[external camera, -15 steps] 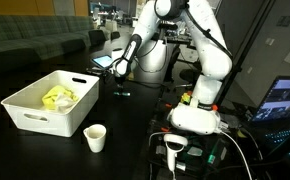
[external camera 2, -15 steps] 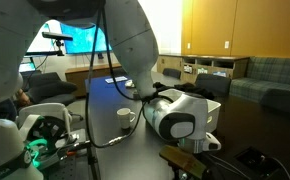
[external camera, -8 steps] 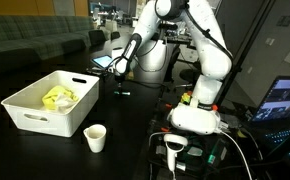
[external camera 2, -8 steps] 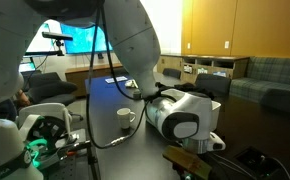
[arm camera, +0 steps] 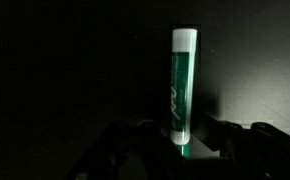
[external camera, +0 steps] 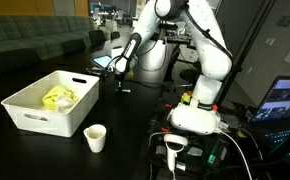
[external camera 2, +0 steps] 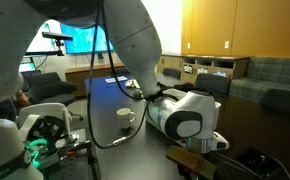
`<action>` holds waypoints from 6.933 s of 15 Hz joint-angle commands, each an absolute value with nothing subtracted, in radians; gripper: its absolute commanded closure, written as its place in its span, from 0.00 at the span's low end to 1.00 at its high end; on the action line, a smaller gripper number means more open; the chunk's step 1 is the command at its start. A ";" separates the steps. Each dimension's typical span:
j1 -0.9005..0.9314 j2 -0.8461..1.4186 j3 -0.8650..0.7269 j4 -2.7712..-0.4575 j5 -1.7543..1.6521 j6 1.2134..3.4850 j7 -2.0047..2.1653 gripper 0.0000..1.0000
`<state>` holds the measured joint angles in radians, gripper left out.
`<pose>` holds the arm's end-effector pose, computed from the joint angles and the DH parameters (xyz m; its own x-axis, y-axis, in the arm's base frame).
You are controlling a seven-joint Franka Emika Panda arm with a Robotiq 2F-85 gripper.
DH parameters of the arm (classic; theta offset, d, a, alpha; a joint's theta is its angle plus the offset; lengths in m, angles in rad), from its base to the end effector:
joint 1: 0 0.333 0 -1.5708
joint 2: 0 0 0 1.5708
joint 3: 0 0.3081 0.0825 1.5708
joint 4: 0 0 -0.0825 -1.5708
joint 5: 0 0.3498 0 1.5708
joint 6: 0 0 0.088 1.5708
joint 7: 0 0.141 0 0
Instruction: Put the towels in the basket and the tape and marker in the mug
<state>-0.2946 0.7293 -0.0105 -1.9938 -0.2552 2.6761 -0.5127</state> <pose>0.5402 -0.1663 0.0765 0.9007 0.4214 -0.1062 0.4292 -0.9008 0.0657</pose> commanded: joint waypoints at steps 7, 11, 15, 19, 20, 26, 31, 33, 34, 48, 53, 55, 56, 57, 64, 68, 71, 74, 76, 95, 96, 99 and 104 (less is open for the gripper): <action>-0.194 0.720 -0.116 -1.964 -0.379 2.618 -0.500 0.90; -0.165 0.710 -0.135 -1.948 -0.423 2.593 -0.499 0.90; -0.197 0.700 -0.071 -1.911 -0.377 2.505 -0.564 0.90; -0.196 0.706 -0.001 -1.841 -0.322 2.368 -0.614 0.90; -0.194 0.709 0.014 -1.822 -0.306 2.335 -0.626 0.90; -0.157 0.735 0.086 -1.705 -0.226 2.133 -0.687 0.90; -0.162 0.745 0.072 -1.693 -0.197 2.105 -0.690 0.86; -0.169 0.750 0.056 -1.712 -0.202 2.123 -0.680 0.61; -0.173 0.754 0.050 -1.717 -0.203 2.131 -0.679 0.60; -0.221 0.766 -0.045 -1.843 -0.297 2.510 -0.678 0.00; -0.241 0.785 -0.039 -1.852 -0.341 2.597 -0.746 0.00; -0.249 0.790 -0.038 -1.858 -0.348 2.615 -0.781 0.00; -0.256 0.787 -0.037 -1.866 -0.350 2.623 -0.804 0.00; -0.259 0.784 -0.038 -1.870 -0.350 2.621 -0.822 0.00; -0.276 0.757 -0.066 -1.898 -0.348 2.660 -0.879 0.00; -0.270 0.747 -0.076 -1.910 -0.354 2.677 -0.889 0.00; -0.263 0.753 -0.075 -1.911 -0.365 2.696 -0.905 0.00; -0.255 0.751 -0.075 -1.924 -0.379 2.704 -0.922 0.00; -0.252 0.740 -0.078 -1.945 -0.387 2.710 -0.928 0.00; -0.213 0.610 -0.096 -2.100 -0.414 2.771 -0.928 0.00; -0.207 0.620 -0.095 -2.093 -0.413 2.773 -0.926 0.00; -0.206 0.626 -0.084 -2.092 -0.408 2.772 -0.942 0.00; -0.210 0.628 -0.070 -2.099 -0.403 2.771 -0.962 0.00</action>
